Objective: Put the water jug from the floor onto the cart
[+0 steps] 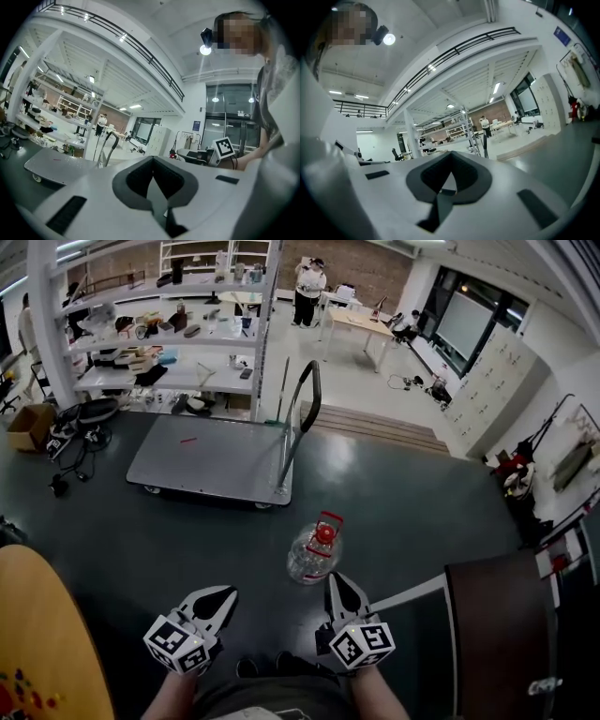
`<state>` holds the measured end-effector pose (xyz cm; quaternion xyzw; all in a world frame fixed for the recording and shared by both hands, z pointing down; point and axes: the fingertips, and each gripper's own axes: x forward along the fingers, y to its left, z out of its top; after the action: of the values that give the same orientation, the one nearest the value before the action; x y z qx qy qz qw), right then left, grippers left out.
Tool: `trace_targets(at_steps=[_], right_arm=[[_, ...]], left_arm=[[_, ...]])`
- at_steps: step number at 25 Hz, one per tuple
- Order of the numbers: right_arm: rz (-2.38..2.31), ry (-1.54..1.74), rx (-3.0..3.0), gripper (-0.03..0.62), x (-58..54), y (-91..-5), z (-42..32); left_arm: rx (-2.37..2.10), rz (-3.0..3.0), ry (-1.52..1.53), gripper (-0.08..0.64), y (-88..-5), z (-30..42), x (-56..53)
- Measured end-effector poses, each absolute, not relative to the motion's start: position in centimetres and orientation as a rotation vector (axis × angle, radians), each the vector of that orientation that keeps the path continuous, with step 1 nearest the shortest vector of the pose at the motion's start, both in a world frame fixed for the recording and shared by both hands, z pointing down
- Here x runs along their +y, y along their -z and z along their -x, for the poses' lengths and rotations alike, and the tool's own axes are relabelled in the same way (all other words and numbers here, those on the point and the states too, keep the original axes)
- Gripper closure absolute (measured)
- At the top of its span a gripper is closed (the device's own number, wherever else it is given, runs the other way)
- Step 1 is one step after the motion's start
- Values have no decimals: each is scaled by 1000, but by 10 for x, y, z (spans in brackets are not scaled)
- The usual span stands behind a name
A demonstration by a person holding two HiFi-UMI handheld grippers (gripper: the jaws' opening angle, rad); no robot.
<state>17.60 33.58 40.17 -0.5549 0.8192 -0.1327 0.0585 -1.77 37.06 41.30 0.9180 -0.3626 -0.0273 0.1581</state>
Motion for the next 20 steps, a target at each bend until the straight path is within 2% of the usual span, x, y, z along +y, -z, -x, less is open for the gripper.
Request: trace_targets(at_steps=[7,14,20], right_arm=[[1794,396,2374,603,327,-414,-206],[1941,421,2486,603,288,-471,-239],[1986,498,2674,528,232,-539,-268]], left_arm=[[-983,-2599,16,552,-433,19,363],[-987,-2568,-2,552,-448,-5,329],[-1009,-2515,-99,552,-478,-40,273]])
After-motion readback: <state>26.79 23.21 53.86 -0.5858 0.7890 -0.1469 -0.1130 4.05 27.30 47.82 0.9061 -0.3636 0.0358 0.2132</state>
